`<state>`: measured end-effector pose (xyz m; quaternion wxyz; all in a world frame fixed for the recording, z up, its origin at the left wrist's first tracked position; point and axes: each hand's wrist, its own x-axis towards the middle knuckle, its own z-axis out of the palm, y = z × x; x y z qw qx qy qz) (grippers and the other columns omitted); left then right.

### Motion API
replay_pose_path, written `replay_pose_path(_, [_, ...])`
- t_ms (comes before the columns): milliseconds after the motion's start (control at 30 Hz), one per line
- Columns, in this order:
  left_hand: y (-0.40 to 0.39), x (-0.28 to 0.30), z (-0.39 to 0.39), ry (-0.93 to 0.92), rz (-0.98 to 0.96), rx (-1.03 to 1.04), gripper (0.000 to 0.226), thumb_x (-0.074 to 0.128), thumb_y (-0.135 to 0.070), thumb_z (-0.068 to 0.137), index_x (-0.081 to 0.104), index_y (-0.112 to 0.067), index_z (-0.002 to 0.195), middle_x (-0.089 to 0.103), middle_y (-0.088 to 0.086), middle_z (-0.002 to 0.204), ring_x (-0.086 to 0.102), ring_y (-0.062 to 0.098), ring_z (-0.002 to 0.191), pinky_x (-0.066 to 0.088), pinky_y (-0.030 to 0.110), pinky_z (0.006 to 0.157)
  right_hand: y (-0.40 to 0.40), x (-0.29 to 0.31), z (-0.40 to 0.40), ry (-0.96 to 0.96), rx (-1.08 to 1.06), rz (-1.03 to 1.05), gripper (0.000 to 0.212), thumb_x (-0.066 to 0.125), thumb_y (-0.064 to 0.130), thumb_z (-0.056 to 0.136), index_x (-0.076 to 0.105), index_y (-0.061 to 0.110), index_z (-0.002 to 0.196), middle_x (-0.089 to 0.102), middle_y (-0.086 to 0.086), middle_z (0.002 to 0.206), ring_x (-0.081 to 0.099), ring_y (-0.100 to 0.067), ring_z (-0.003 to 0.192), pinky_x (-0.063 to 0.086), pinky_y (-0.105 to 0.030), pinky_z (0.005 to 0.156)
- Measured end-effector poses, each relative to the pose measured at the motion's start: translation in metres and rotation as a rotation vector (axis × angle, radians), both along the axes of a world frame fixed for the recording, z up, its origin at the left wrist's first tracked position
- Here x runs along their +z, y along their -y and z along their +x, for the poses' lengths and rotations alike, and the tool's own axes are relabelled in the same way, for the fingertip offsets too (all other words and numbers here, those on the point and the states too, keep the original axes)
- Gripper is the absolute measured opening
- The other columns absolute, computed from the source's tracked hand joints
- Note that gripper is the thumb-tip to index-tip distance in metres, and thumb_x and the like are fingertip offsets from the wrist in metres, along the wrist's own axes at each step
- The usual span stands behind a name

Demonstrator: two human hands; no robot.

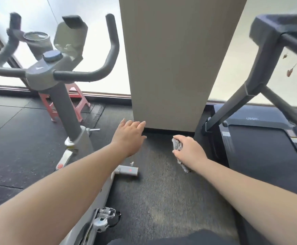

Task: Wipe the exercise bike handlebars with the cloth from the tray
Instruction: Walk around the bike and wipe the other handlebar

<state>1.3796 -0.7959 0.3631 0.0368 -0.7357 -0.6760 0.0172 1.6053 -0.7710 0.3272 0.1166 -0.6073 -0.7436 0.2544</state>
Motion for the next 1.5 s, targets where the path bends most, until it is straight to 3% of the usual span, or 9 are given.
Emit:
replay_pose_path(367, [-0.044, 0.081, -0.008, 0.197, 0.233, 0.076, 0.056, 0.04, -0.042, 0.096, 0.025, -0.025, 0.148, 0.035, -0.005, 0.151, 0.026, 0.019, 0.139, 0.016, 0.035, 0.114, -0.099, 0.041, -0.042, -0.201, 0.048, 0.036, 0.054, 0.064, 0.028, 0.081, 0.05, 0.033, 0.133, 0.058, -0.001, 0.125, 0.055, -0.021, 0.113, 0.039, -0.027, 0.087])
replay_pose_path(533, [-0.075, 0.118, -0.047, 0.3, 0.353, 0.166, 0.051, 0.042, -0.037, 0.097, 0.033, -0.024, 0.146, 0.04, -0.004, 0.149, 0.028, 0.02, 0.139, 0.017, 0.038, 0.114, -0.13, 0.07, -0.074, -0.421, 0.052, 0.052, 0.052, 0.067, 0.026, 0.08, 0.053, 0.034, 0.129, 0.06, 0.007, 0.125, 0.055, -0.013, 0.115, 0.04, -0.026, 0.094])
replay_pose_path(733, [-0.128, 0.144, -0.109, 0.389, 0.46, 0.25, 0.041, 0.044, -0.03, 0.097, 0.048, -0.02, 0.136, 0.049, -0.002, 0.142, 0.033, 0.021, 0.136, 0.018, 0.035, 0.113, -0.177, 0.11, -0.125, -0.55, 0.106, 0.096, 0.051, 0.069, 0.024, 0.082, 0.053, 0.037, 0.128, 0.058, 0.015, 0.123, 0.053, -0.003, 0.11, 0.036, -0.02, 0.093])
replay_pose_path(967, [-0.179, 0.165, -0.16, 0.475, 0.477, 0.244, 0.037, 0.047, -0.026, 0.095, 0.053, -0.026, 0.132, 0.056, -0.008, 0.134, 0.041, 0.017, 0.129, 0.027, 0.032, 0.108, -0.231, 0.15, -0.18, -0.658, 0.133, 0.169, 0.052, 0.07, 0.023, 0.083, 0.054, 0.036, 0.13, 0.055, 0.021, 0.119, 0.04, 0.035, 0.091, 0.031, 0.009, 0.073])
replay_pose_path(1033, [-0.189, 0.168, -0.169, 0.49, 0.431, 0.227, 0.036, 0.047, -0.025, 0.095, 0.054, -0.029, 0.131, 0.058, -0.011, 0.131, 0.043, 0.015, 0.127, 0.03, 0.032, 0.107, -0.241, 0.158, -0.191, -0.709, 0.145, 0.174, 0.051, 0.071, 0.024, 0.082, 0.055, 0.038, 0.128, 0.057, 0.019, 0.122, 0.046, 0.025, 0.104, 0.033, 0.003, 0.084])
replay_pose_path(1133, [-0.201, 0.168, -0.18, 0.54, 0.358, 0.222, 0.036, 0.048, -0.022, 0.095, 0.055, -0.033, 0.128, 0.058, -0.016, 0.13, 0.042, 0.011, 0.128, 0.03, 0.029, 0.107, -0.255, 0.168, -0.2, -0.768, 0.181, 0.148, 0.05, 0.073, 0.025, 0.081, 0.056, 0.042, 0.125, 0.059, 0.016, 0.126, 0.052, -0.002, 0.12, 0.041, -0.023, 0.102])
replay_pose_path(1200, [-0.208, 0.167, -0.185, 0.57, 0.332, 0.209, 0.038, 0.048, -0.018, 0.095, 0.055, -0.033, 0.128, 0.056, -0.018, 0.13, 0.04, 0.009, 0.129, 0.027, 0.025, 0.106, -0.264, 0.175, -0.205, -0.787, 0.211, 0.135, 0.05, 0.073, 0.024, 0.081, 0.056, 0.043, 0.125, 0.059, 0.016, 0.127, 0.049, 0.0, 0.123, 0.04, -0.027, 0.105])
replay_pose_path(1333, [-0.225, 0.175, -0.193, 0.661, 0.339, 0.222, 0.044, 0.047, -0.011, 0.095, 0.053, -0.034, 0.132, 0.053, -0.019, 0.133, 0.038, 0.005, 0.129, 0.025, 0.018, 0.104, -0.286, 0.188, -0.214, -0.874, 0.251, 0.102, 0.05, 0.074, 0.021, 0.081, 0.057, 0.041, 0.124, 0.056, 0.017, 0.126, 0.047, 0.014, 0.118, 0.041, -0.019, 0.098])
replay_pose_path(1500, [-0.248, 0.186, -0.2, 0.676, 0.296, 0.214, 0.053, 0.046, -0.01, 0.095, 0.041, -0.039, 0.14, 0.042, -0.022, 0.14, 0.029, 0.002, 0.135, 0.02, 0.021, 0.109, -0.317, 0.197, -0.229, -0.96, 0.288, 0.043, 0.045, 0.074, 0.029, 0.071, 0.06, 0.033, 0.114, 0.066, 0.01, 0.115, 0.065, -0.005, 0.101, 0.051, -0.022, 0.082])
